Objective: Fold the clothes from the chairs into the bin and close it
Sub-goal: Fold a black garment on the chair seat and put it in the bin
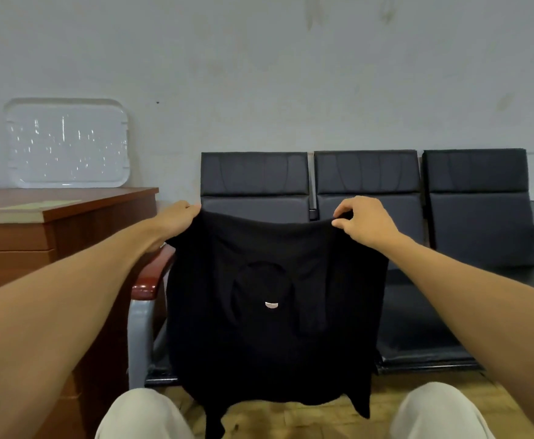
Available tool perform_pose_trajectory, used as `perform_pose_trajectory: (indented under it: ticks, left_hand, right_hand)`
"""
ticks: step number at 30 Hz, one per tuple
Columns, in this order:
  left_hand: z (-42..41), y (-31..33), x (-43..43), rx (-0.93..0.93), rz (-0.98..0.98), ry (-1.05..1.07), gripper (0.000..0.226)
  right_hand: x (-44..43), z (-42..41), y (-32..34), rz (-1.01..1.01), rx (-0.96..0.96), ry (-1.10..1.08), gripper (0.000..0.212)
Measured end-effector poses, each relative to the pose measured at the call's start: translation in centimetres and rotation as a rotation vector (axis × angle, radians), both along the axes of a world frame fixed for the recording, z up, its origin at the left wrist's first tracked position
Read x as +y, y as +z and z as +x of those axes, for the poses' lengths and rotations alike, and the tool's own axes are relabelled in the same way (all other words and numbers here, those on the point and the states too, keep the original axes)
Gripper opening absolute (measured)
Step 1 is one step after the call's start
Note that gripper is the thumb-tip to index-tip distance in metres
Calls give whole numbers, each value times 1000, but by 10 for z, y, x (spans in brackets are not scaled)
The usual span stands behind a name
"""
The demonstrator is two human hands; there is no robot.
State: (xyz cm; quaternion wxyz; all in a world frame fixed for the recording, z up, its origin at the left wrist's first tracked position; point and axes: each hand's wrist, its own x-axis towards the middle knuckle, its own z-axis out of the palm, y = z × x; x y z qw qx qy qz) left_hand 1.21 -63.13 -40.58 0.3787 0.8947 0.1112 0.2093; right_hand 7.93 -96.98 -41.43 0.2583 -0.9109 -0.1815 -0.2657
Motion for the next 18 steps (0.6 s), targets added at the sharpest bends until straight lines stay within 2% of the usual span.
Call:
perform_pose_trajectory:
  ticks: [4,7,11,14,16,18]
  left_hand:
    - [0,-16,6,9,301,-75,15]
    - [3,-32,11,13,482,-100,7]
    - [25,-56,15,174,420,-106,9]
    - [46,-74,16,362,276,-199,33]
    - [62,-89,17,382,246,-208,49]
    - [81,-105,22,290,335,-156,41]
  right_hand:
    - [3,11,-12,-37,-23,-92,23]
    - [2,26,-25,-35,-8,-128,15]
    - [4,50,-52,-67,-6,-174,9]
    - [8,74,-74,-97,1,-198,9]
    - [9,92,-88,-94,26,-217,12]
    - [11,111,-102,-92,51,-208,18]
